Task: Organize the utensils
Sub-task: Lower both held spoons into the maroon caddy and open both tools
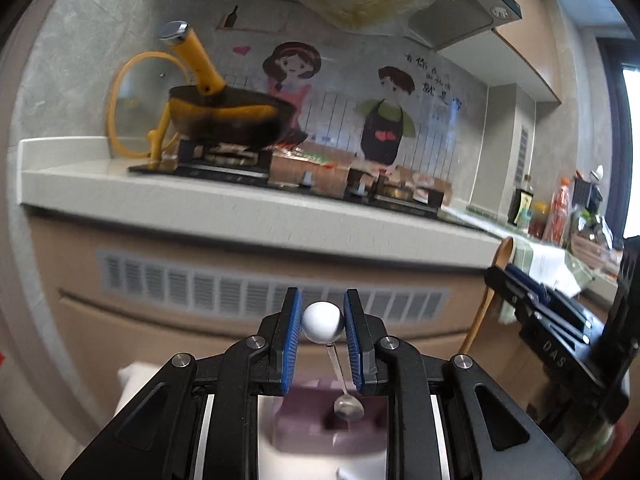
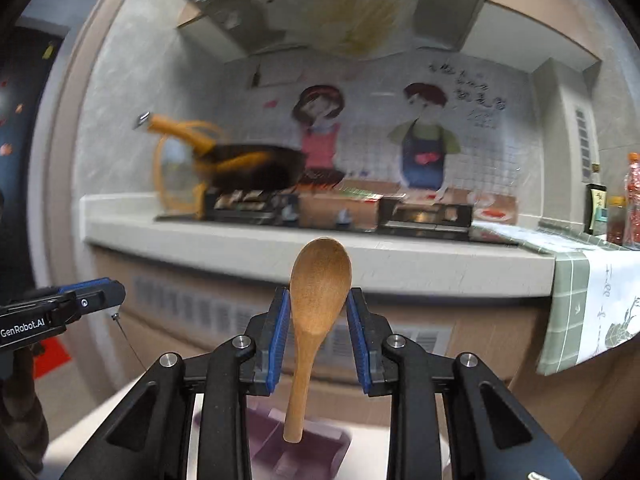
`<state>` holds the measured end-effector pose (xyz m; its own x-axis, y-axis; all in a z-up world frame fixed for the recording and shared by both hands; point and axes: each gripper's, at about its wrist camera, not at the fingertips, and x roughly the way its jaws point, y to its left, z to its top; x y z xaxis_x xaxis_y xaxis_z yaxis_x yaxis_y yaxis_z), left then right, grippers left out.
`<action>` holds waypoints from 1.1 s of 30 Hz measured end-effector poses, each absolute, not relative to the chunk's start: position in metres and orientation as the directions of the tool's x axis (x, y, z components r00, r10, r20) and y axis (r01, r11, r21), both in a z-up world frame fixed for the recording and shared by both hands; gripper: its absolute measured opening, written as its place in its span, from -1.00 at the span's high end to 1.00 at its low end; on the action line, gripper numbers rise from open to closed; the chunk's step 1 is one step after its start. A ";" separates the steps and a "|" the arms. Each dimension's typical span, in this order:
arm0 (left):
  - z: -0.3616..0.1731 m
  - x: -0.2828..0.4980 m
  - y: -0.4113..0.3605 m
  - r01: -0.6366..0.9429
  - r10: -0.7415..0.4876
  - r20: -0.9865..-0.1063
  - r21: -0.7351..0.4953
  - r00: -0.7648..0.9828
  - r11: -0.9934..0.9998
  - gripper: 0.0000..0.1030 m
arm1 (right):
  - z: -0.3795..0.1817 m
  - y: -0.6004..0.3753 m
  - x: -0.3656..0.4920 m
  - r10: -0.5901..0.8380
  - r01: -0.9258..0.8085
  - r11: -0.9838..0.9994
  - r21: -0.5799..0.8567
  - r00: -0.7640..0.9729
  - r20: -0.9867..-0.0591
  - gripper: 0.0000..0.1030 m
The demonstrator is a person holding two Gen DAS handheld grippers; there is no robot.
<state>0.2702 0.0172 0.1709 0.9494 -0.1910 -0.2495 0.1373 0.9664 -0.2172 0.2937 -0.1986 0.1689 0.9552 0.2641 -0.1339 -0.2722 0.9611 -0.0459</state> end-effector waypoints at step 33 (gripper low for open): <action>0.030 0.313 0.009 0.113 -0.216 -0.520 -0.223 0.826 0.968 0.14 | 0.012 -0.214 0.327 0.336 -0.332 0.938 0.094 0.812 -0.477 0.42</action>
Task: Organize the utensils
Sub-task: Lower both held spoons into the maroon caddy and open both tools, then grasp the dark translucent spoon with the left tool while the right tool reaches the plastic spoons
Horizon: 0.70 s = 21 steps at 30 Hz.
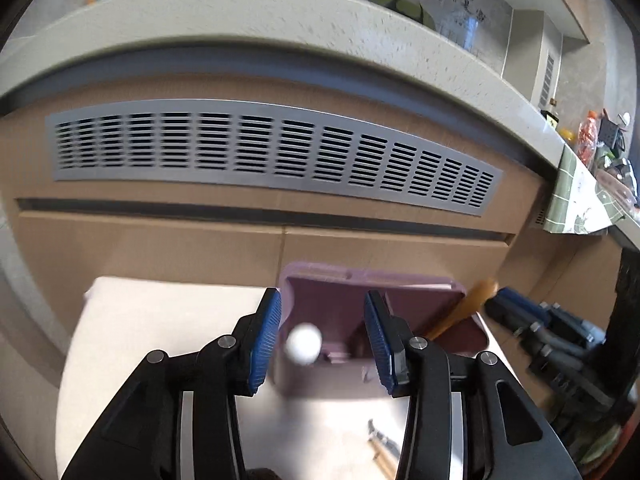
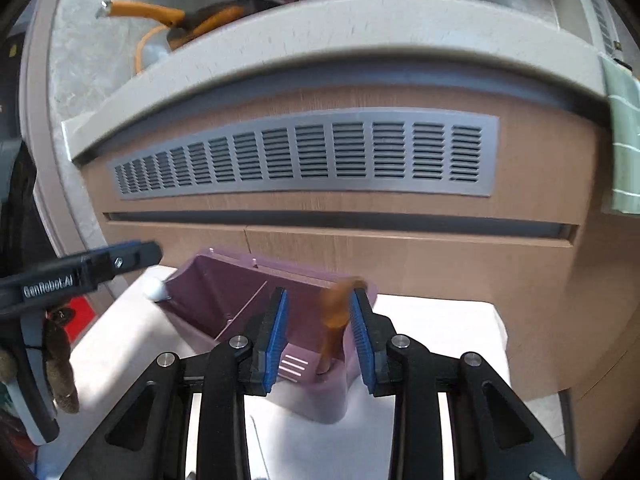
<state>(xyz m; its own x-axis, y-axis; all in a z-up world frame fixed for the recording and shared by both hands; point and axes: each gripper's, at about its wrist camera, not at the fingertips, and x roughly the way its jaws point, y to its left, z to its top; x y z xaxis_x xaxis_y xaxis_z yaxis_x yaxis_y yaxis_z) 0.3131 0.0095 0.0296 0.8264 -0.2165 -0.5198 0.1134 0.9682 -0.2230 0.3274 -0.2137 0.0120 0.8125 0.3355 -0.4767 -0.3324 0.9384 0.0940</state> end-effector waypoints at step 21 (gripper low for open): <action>-0.048 0.147 0.023 0.025 -0.161 -0.684 -0.205 0.711 0.979 0.14 | -0.072 -0.223 0.192 0.328 -0.376 0.922 0.092 0.633 -0.702 0.41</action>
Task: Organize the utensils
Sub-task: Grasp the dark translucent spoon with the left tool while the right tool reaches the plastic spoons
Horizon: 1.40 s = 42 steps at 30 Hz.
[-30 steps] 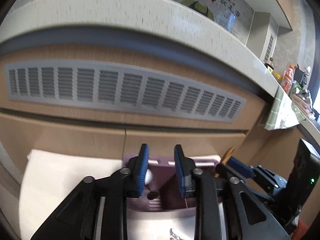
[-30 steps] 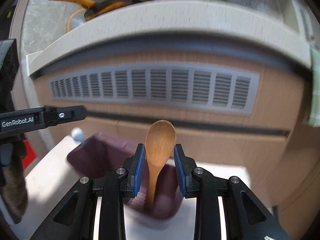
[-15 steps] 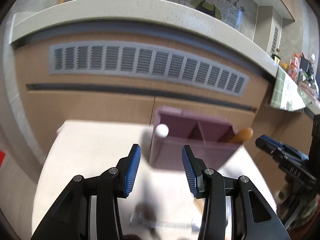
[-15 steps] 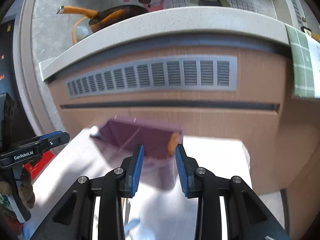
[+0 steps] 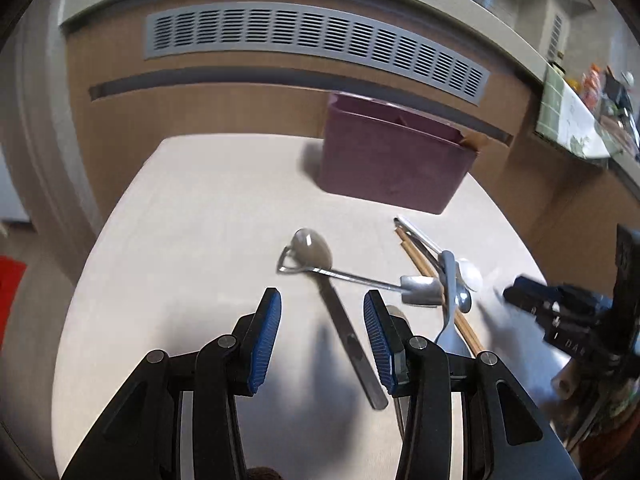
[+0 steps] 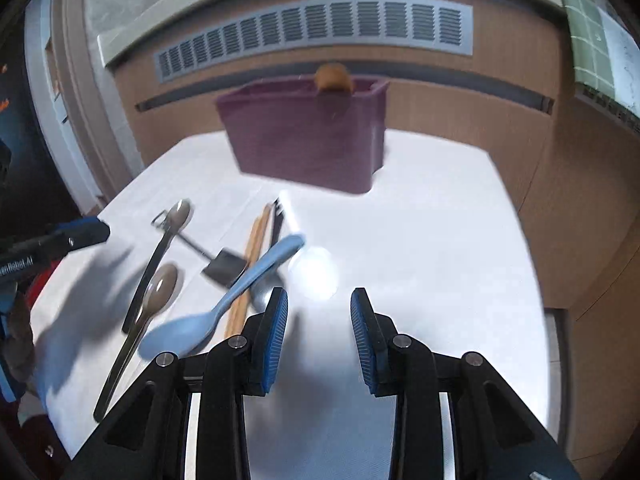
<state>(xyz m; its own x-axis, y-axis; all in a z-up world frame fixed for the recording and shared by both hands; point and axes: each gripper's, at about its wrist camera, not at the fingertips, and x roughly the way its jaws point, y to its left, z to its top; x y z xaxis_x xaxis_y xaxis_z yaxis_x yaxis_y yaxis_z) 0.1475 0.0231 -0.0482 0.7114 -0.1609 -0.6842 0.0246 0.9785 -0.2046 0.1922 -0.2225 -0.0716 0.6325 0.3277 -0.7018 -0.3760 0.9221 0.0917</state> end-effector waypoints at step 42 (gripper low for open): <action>-0.065 0.151 -0.024 0.153 -0.242 -0.744 -0.188 0.623 0.970 0.15 | -0.094 -0.143 0.242 0.310 -0.460 0.888 0.020 0.564 -0.765 0.62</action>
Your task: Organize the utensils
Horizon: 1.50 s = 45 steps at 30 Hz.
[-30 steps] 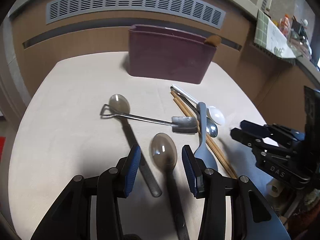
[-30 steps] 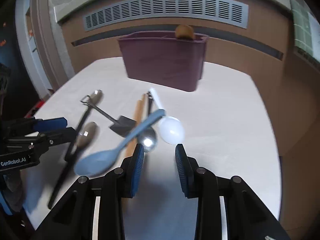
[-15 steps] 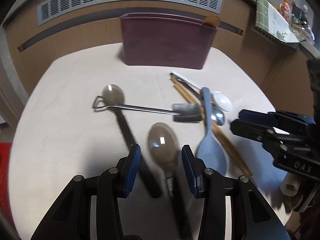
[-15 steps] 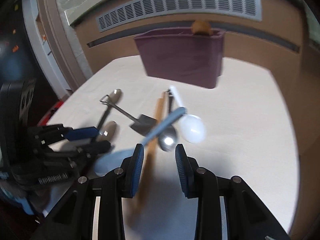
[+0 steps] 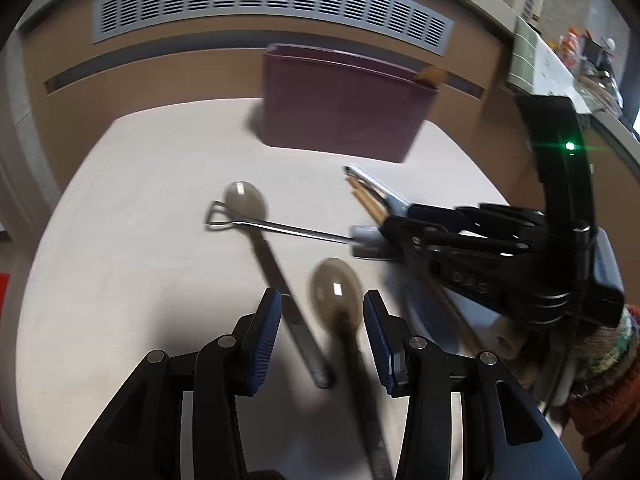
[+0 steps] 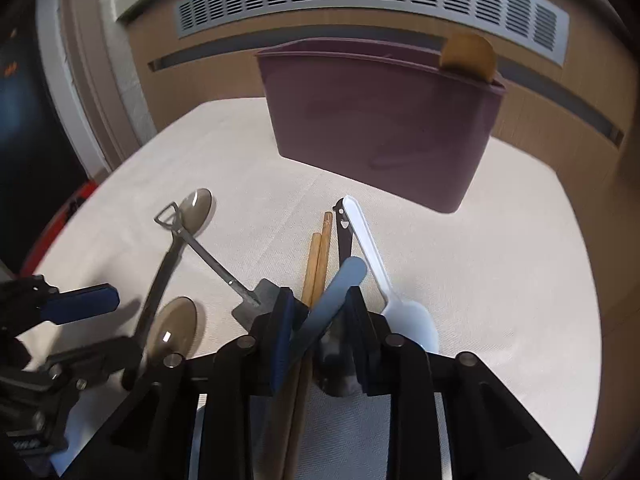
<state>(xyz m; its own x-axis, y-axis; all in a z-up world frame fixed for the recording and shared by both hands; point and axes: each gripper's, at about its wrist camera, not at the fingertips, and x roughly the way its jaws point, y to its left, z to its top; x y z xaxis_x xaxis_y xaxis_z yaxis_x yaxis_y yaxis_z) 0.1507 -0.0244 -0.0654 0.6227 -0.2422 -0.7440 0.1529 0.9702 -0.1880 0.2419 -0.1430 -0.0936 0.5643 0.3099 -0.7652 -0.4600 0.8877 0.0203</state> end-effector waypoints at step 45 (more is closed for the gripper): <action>-0.088 0.171 -0.053 0.133 -0.165 -0.800 -0.108 0.576 0.985 0.15 | -0.092 -0.186 0.260 0.414 -0.400 0.889 0.223 0.496 -0.763 0.53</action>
<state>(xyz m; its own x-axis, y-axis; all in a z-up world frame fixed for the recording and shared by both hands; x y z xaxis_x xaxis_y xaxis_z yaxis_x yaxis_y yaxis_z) 0.1710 -0.0528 -0.0876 0.5763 -0.1652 -0.8004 0.1329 0.9853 -0.1077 0.2601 -0.1857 -0.0923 0.4964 0.4142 -0.7629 -0.3998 0.8892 0.2225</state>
